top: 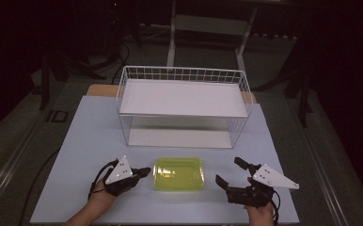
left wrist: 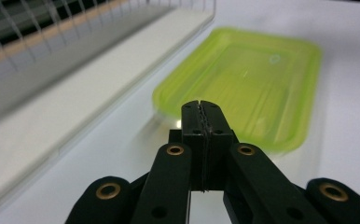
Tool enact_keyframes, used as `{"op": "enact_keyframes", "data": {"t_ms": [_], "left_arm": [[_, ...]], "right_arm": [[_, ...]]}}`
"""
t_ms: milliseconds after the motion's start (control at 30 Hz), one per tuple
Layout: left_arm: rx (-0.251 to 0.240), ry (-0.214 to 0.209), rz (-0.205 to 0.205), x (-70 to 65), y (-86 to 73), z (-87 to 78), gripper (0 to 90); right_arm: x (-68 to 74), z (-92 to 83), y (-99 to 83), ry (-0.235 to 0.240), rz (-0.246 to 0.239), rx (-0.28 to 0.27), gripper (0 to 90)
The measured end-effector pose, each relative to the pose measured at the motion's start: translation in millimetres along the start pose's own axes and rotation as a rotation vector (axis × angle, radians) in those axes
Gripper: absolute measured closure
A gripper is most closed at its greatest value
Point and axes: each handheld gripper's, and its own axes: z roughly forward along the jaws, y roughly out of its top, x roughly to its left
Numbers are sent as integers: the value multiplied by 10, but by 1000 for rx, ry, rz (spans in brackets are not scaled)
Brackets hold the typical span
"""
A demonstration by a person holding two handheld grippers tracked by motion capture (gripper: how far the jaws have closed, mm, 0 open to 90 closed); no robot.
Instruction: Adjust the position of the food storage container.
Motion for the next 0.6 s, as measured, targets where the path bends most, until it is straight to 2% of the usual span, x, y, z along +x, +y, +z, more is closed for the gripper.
{"op": "enact_keyframes", "data": {"t_ms": [133,400,533,600], "left_arm": [[14,-16,-9,-31,-50,149,900],[7,-39,-22,-50,-1,247,900],[4,-58,-32,-112,11,331,899],[4,-58,-24,-121,11,346,899]], "right_arm": [[-3,0,-6,1,5,2,100],[-14,9,-18,1,3,9,100],[-10,15,-20,3,1,11,100],[-12,18,-22,3,2,12,100]]}}
